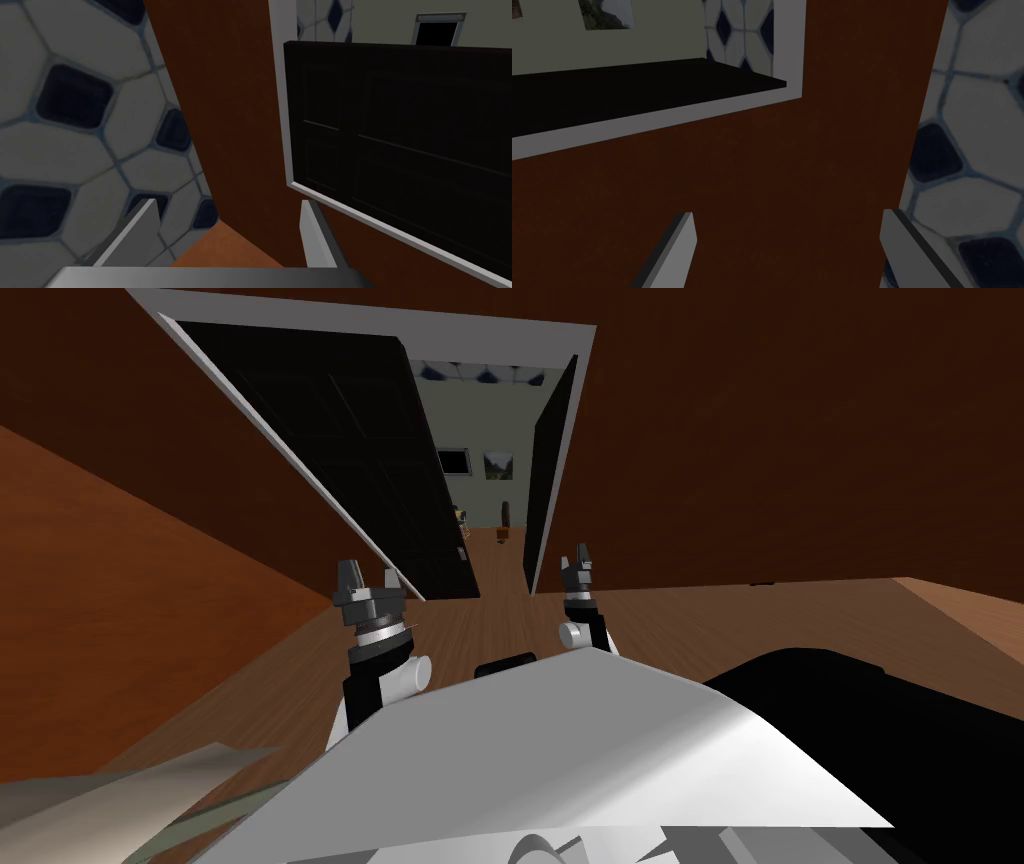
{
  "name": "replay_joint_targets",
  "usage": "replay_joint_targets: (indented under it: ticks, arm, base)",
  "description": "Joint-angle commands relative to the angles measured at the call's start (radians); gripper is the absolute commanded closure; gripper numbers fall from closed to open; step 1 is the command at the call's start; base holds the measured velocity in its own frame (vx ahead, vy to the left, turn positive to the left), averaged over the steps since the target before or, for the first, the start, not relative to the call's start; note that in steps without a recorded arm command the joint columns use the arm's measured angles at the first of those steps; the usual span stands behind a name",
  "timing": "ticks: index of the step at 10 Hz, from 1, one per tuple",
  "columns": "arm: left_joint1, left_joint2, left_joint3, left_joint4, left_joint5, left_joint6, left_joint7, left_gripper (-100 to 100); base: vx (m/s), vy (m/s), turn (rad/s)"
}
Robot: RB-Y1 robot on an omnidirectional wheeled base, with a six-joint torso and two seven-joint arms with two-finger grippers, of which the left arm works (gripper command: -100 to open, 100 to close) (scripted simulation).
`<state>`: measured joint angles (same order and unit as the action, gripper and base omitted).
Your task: Push the door open
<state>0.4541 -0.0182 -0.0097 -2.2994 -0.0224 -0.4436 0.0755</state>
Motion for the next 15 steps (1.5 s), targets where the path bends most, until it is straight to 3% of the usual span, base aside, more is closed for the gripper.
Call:
replay_joint_targets:
  ticks: [1, 7, 8, 15]
  arm:
    - [-0.013, 0.01, -0.002, 0.036, 0.0, -0.008, 0.001, -100]
    - [-0.057, 0.036, -0.009, 0.156, 0.0, -0.033, 0.004, -100]
    - [-0.072, 0.043, -0.011, 0.196, 0.0, -0.042, 0.005, -100]
    - [-0.134, 0.068, -0.021, 0.366, 0.001, -0.078, 0.01, -100]
  base:
    - [0.169, 0.056, 0.009]
    - [0.11, 0.015, -0.001]
    - [0.149, 0.028, 0.002]
    - [0.1, 0.025, 0.001]
